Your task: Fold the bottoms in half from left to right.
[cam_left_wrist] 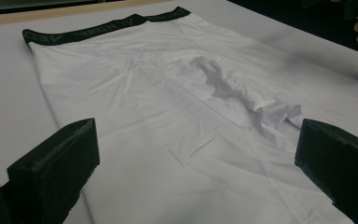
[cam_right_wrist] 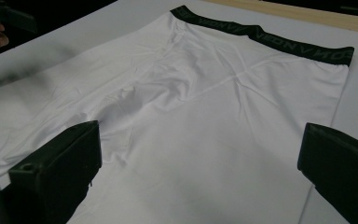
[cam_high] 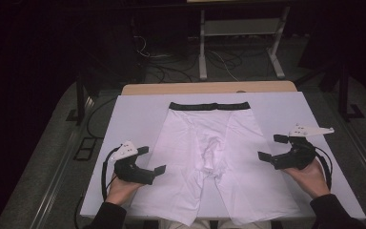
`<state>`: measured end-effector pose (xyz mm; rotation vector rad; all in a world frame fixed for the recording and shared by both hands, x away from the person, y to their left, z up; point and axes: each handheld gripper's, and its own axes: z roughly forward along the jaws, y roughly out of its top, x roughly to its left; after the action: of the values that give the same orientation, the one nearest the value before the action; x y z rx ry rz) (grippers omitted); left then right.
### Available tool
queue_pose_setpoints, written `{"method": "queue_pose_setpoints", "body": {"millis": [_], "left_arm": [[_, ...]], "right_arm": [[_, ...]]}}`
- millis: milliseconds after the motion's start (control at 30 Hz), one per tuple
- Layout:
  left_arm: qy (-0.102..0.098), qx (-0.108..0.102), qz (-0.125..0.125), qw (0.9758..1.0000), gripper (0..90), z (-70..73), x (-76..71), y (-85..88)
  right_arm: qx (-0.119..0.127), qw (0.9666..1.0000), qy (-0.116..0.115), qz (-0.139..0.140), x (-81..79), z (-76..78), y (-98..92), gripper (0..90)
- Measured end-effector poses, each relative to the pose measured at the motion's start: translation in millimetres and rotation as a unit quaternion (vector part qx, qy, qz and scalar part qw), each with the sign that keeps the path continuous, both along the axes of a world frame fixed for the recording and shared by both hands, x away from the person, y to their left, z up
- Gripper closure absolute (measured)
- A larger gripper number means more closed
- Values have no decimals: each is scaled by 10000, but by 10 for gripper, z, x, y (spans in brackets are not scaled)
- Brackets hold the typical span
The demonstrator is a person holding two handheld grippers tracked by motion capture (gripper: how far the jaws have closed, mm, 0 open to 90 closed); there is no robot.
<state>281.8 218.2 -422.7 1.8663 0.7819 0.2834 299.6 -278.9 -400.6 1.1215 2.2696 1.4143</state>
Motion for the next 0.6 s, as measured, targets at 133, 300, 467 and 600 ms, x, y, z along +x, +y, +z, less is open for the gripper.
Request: {"method": "queue_pose_setpoints", "body": {"millis": [133, 300, 467, 600], "left_arm": [[25, -24, -40, 10000, 0, -6, -15, -7], [33, -39, -118, 9999, 0, -9, -21, -16], [60, -29, -182, 9998, 0, -13, -31, -27], [67, -18, -233, 9997, 0, -16, -44, -36]], "right_arm": [[-15, 10000, -19, 52, 33, 42, 34, 0], [-39, 9999, -38, 112, 68, 67, 72, 0], [-69, 9998, -57, 188, 133, 125, 146, 0], [-96, 9997, -78, 227, 186, 151, 185, 0]]}}
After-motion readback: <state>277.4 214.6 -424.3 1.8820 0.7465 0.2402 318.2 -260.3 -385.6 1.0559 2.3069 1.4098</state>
